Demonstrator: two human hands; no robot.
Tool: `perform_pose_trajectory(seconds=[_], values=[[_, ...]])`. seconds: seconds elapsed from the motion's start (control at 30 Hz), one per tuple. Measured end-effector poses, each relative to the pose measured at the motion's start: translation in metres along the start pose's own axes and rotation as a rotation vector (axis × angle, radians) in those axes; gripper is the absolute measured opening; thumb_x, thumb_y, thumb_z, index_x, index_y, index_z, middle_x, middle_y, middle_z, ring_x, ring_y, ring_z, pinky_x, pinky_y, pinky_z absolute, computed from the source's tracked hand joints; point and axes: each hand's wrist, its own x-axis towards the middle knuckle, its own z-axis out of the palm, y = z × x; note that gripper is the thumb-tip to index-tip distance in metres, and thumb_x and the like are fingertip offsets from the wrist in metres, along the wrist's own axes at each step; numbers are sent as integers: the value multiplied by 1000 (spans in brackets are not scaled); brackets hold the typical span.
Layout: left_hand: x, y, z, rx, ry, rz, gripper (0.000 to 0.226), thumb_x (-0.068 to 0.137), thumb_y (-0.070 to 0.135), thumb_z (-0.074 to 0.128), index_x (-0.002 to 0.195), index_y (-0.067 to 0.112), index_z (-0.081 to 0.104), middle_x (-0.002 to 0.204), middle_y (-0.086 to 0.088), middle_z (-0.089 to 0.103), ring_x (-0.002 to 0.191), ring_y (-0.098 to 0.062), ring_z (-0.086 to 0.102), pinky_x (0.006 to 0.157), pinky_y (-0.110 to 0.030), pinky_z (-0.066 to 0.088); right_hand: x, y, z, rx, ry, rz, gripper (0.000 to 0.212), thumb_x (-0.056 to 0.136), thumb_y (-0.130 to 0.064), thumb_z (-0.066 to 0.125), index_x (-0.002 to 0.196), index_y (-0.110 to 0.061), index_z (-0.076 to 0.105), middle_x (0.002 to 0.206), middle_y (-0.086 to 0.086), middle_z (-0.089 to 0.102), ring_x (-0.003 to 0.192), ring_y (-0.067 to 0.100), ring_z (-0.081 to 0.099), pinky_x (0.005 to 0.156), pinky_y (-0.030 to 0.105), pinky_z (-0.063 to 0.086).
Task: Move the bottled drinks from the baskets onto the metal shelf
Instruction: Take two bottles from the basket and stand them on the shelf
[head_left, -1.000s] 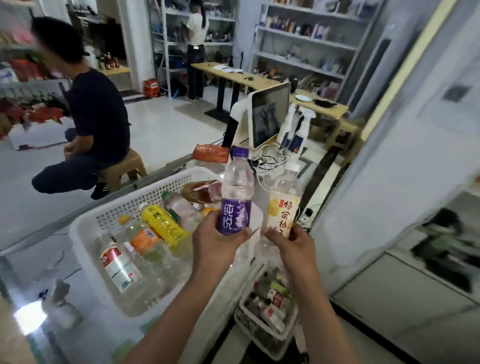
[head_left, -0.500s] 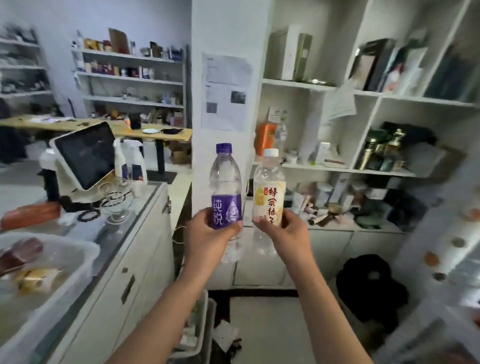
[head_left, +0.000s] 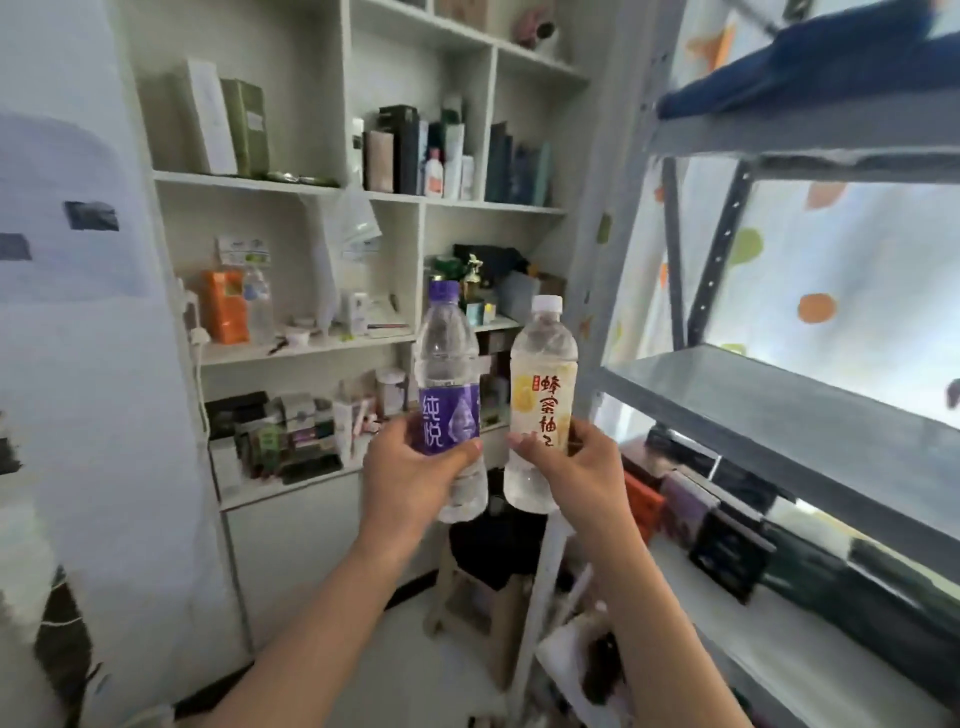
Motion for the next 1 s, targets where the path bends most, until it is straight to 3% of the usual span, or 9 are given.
perform_pose_trajectory(seconds=[0.2, 0.4, 0.57, 0.67, 0.73, 0.87, 1.0], values=[[19, 3, 95, -96, -214, -36, 50, 58, 27, 92, 103, 22, 70, 87, 9, 75, 77, -6, 72, 70, -29, 57, 20, 1, -75, -85, 211, -12, 22, 75, -27, 86, 92, -24, 71, 80, -17, 75, 70, 1, 71, 53, 8, 48], [53, -4, 171, -186, -410, -31, 43, 56, 24, 93, 91, 29, 67, 80, 19, 73, 70, 0, 69, 55, -9, 48, 50, 7, -115, -195, 430, 4, 26, 73, -28, 87, 90, -28, 68, 80, -13, 74, 70, -1, 69, 55, 10, 48], [100, -16, 217, -208, -560, -9, 47, 58, 27, 92, 99, 26, 68, 86, 10, 74, 78, -7, 71, 72, -29, 57, 90, 13, -121, -270, 566, -2, 26, 71, -26, 87, 88, -30, 68, 77, -16, 73, 68, -4, 68, 51, 6, 46], [130, -19, 239, -231, -618, 35, 42, 60, 31, 91, 91, 35, 64, 81, 23, 70, 71, 3, 67, 59, -12, 51, 118, 18, -119, -307, 642, 12, 26, 71, -23, 87, 86, -30, 68, 77, -14, 73, 68, -4, 68, 52, 7, 46], [148, -22, 251, -252, -649, 34, 42, 60, 30, 91, 94, 32, 66, 80, 22, 70, 70, 4, 67, 57, -10, 49, 135, 22, -118, -323, 689, 26, 26, 70, -21, 88, 85, -29, 68, 76, -14, 73, 68, -3, 69, 53, 8, 47], [182, -33, 281, -260, -720, 9, 48, 60, 28, 91, 101, 25, 68, 86, 10, 73, 75, -3, 70, 70, -25, 57, 166, 30, -120, -367, 768, 60, 32, 69, -26, 89, 94, -26, 68, 87, -10, 74, 72, 0, 69, 60, 13, 49], [206, -43, 313, -246, -734, 8, 56, 57, 28, 91, 107, 18, 68, 91, 5, 73, 79, -10, 70, 75, -32, 59, 190, 39, -133, -392, 819, 66, 34, 69, -26, 89, 95, -28, 68, 88, -12, 74, 74, -2, 69, 63, 14, 49]])
